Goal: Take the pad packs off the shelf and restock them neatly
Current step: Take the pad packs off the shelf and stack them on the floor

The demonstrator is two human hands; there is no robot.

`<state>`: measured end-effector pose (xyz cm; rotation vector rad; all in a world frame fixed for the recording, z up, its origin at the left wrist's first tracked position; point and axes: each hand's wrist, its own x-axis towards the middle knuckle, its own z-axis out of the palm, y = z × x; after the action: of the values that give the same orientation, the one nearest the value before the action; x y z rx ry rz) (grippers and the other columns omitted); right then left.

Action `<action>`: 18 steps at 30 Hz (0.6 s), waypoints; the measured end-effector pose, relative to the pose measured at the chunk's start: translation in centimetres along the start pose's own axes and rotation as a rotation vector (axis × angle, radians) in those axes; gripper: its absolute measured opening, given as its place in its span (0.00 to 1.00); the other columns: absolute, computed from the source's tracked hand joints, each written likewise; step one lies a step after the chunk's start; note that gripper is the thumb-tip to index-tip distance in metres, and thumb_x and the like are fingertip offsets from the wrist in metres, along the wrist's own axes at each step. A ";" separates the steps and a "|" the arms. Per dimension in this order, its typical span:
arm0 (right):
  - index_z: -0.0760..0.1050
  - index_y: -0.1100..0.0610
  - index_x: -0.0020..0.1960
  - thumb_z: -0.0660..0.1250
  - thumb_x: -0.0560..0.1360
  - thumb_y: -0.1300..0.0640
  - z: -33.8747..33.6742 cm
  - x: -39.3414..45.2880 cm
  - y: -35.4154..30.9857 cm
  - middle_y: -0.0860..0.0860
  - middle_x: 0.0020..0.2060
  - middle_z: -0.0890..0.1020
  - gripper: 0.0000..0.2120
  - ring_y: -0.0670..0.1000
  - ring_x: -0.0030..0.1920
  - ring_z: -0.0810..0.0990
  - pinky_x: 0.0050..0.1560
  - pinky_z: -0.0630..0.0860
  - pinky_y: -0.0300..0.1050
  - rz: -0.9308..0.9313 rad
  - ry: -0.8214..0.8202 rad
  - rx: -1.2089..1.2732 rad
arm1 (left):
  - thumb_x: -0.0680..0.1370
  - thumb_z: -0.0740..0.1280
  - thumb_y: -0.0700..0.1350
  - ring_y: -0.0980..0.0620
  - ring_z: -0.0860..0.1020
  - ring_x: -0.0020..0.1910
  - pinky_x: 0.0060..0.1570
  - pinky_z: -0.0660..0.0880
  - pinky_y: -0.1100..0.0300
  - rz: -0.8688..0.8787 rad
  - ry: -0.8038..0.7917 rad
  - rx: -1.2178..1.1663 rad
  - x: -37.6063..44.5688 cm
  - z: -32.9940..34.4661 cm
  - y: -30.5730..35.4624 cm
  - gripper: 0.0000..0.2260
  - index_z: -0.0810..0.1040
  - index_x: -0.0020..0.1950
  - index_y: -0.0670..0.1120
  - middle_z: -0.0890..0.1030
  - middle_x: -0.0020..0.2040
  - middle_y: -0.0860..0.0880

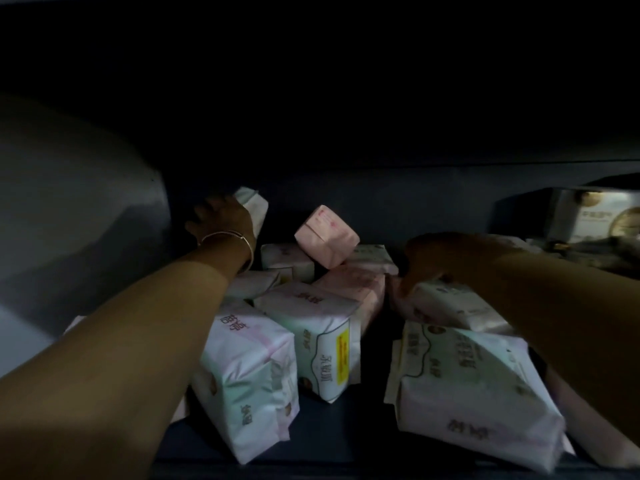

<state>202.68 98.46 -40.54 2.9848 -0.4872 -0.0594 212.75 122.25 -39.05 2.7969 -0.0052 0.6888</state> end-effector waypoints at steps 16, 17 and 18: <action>0.72 0.57 0.58 0.56 0.52 0.35 2.7 -5.6 0.7 0.54 0.53 0.76 0.40 0.60 0.58 0.75 0.63 0.70 0.55 0.108 -0.049 0.258 | 0.74 0.66 0.47 0.40 0.63 0.67 0.62 0.60 0.48 0.240 0.369 -0.323 -7.8 -5.0 3.8 0.27 0.62 0.69 0.38 0.66 0.66 0.38; 0.72 0.57 0.61 0.55 0.52 0.34 2.4 -6.2 0.4 0.55 0.56 0.76 0.43 0.60 0.60 0.74 0.64 0.69 0.56 0.135 -0.057 0.251 | 0.74 0.67 0.46 0.41 0.63 0.67 0.62 0.60 0.48 0.246 0.358 -0.353 -8.2 -5.0 4.1 0.28 0.62 0.69 0.38 0.66 0.66 0.39; 0.70 0.56 0.62 0.56 0.51 0.33 2.6 -6.0 0.3 0.56 0.58 0.75 0.44 0.61 0.62 0.72 0.64 0.68 0.57 0.161 -0.052 0.253 | 0.73 0.67 0.46 0.41 0.63 0.67 0.62 0.60 0.48 0.252 0.350 -0.382 -8.6 -4.9 4.4 0.28 0.62 0.69 0.38 0.66 0.66 0.39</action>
<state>196.75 99.82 -42.94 3.1814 -0.7959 -0.0660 202.62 118.78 -37.67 2.3023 -0.3859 1.0998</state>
